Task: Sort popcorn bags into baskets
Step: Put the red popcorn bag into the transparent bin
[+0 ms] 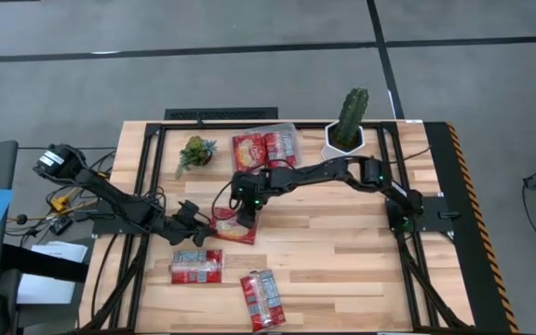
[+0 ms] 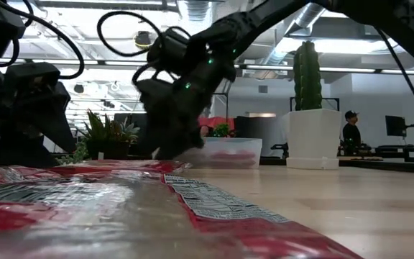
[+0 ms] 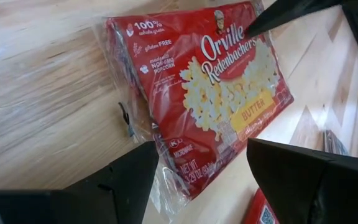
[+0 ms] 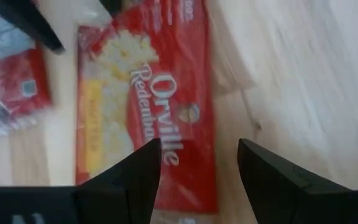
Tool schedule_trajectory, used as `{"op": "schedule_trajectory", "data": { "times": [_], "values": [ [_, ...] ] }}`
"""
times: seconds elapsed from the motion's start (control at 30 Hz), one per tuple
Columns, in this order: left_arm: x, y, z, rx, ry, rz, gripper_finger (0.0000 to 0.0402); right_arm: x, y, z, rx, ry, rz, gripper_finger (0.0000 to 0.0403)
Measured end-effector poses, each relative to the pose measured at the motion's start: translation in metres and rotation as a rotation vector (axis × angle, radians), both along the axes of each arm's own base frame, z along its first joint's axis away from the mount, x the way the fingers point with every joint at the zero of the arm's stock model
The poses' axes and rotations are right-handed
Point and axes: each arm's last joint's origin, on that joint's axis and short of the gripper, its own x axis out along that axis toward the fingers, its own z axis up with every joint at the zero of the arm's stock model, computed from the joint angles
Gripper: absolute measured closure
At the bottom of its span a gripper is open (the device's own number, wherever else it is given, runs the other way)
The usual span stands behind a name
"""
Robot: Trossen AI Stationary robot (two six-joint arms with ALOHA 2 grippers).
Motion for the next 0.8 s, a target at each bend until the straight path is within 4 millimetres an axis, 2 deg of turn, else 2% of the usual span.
{"op": "schedule_trajectory", "data": {
  "times": [0.17, 0.27, 0.4, 0.6, 0.8],
  "values": [
    [0.001, 0.0, 0.001, -0.002, -0.012, 0.003, 0.0152, -0.001, 0.012, 0.0, -0.003, 0.011, 0.044, 0.0169],
    [0.001, 0.0, 0.001, -0.002, -0.017, 0.005, 0.0152, -0.001, 0.021, 0.0, -0.004, 0.005, 0.076, 0.0184],
    [0.001, 0.0, 0.001, -0.001, -0.022, 0.011, 0.0152, -0.002, 0.031, 0.0, 0.012, 0.017, 0.106, 0.0241],
    [0.003, 0.0, 0.003, -0.01, -0.05, 0.021, 0.0152, -0.002, 0.037, 0.001, 0.027, 0.027, 0.09, 0.0378],
    [0.007, -0.003, 0.015, -0.068, -0.159, 0.012, 0.0152, -0.003, 0.029, 0.003, 0.074, 0.048, 0.0, 0.0392]
  ]
}}
